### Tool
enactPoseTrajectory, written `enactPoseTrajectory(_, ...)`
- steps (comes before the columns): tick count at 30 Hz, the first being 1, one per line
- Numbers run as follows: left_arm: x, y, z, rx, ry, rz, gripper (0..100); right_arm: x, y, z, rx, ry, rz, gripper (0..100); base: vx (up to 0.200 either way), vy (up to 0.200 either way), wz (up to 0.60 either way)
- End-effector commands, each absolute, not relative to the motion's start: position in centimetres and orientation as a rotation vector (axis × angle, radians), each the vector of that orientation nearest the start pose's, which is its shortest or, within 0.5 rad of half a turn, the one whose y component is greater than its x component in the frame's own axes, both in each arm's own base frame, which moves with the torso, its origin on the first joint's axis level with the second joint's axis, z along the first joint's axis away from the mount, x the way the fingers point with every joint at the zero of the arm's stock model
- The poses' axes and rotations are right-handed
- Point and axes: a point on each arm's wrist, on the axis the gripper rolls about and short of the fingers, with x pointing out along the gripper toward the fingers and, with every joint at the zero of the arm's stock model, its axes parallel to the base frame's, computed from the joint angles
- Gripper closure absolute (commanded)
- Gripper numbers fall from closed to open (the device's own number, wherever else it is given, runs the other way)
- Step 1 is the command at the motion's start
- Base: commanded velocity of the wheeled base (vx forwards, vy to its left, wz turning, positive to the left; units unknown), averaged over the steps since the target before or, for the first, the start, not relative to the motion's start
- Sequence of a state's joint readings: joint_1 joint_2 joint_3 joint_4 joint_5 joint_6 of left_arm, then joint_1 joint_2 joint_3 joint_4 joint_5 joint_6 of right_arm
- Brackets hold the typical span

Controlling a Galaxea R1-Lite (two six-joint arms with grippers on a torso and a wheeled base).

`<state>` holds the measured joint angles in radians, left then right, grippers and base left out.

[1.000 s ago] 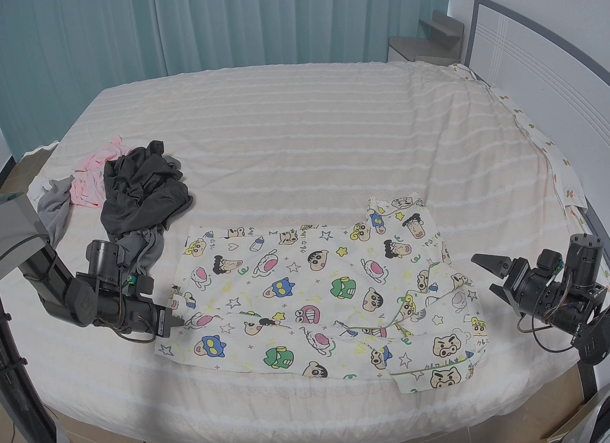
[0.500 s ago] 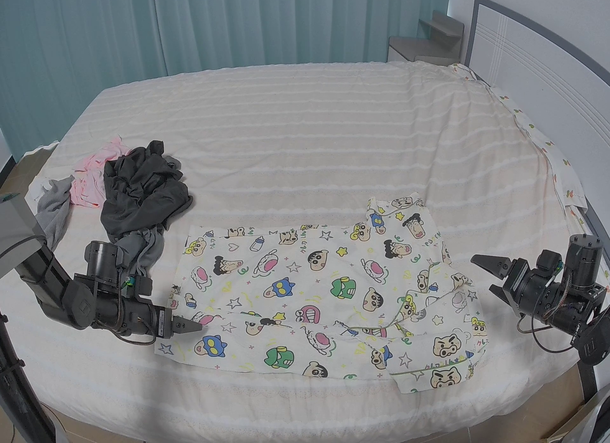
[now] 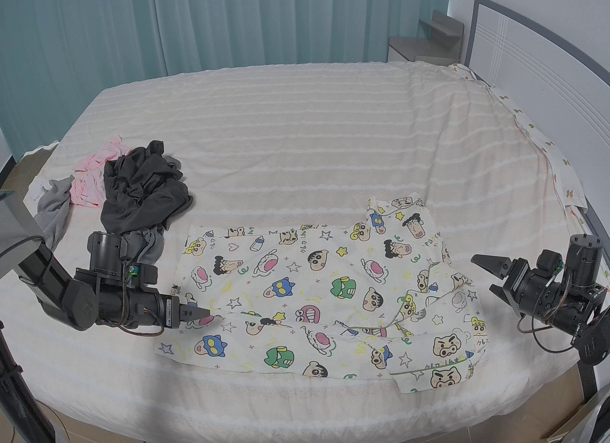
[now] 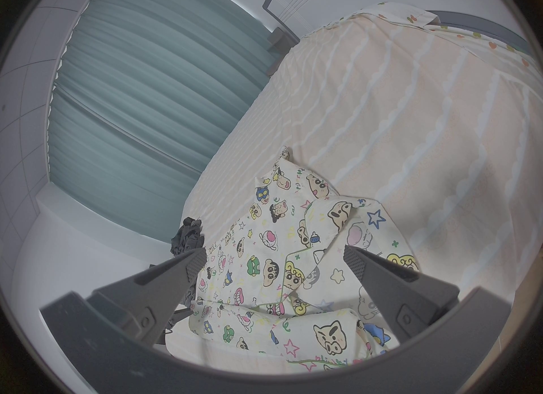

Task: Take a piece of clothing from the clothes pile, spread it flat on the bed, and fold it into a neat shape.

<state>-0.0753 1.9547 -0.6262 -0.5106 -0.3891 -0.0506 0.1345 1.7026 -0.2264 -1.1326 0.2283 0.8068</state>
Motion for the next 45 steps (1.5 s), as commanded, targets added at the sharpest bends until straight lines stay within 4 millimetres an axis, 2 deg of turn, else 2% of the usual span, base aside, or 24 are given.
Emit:
enactPoseTrajectory(1,29.4,-3.1,5.3,-0.175,0.829,-0.418,100,22.4,3.6,9.7,0.806,0.469,0.202,0,0.0,0.0,0.0)
enactPoseTrajectory(5,29.4,-2.9,5.1,-0.178,0.836,-0.41,100,22.4,3.6,9.7,0.806,0.47,0.202,0,0.0,0.0,0.0)
enactPoseTrajectory(9,29.6,-1.4,5.2,-0.195,0.825,-0.364,100,22.4,3.6,9.7,0.806,0.469,0.202,0,0.0,0.0,0.0)
enactPoseTrajectory(17,29.5,0.0,5.1,-0.21,0.826,-0.308,100,22.4,3.6,9.7,0.806,0.468,0.204,0,0.0,0.0,0.0)
enactPoseTrajectory(28,28.4,0.1,5.3,-0.214,0.89,-0.304,100,22.4,3.6,9.7,0.806,0.469,0.202,0,0.0,0.0,0.0)
enactPoseTrajectory(31,28.1,0.3,5.2,-0.168,0.914,-0.284,100,22.4,3.6,9.7,0.806,0.468,0.204,0,0.0,0.0,0.0)
enactPoseTrajectory(45,28.8,1.2,5.6,-0.129,0.929,-0.261,100,22.4,3.6,9.7,0.806,0.468,0.204,0,0.0,0.0,0.0)
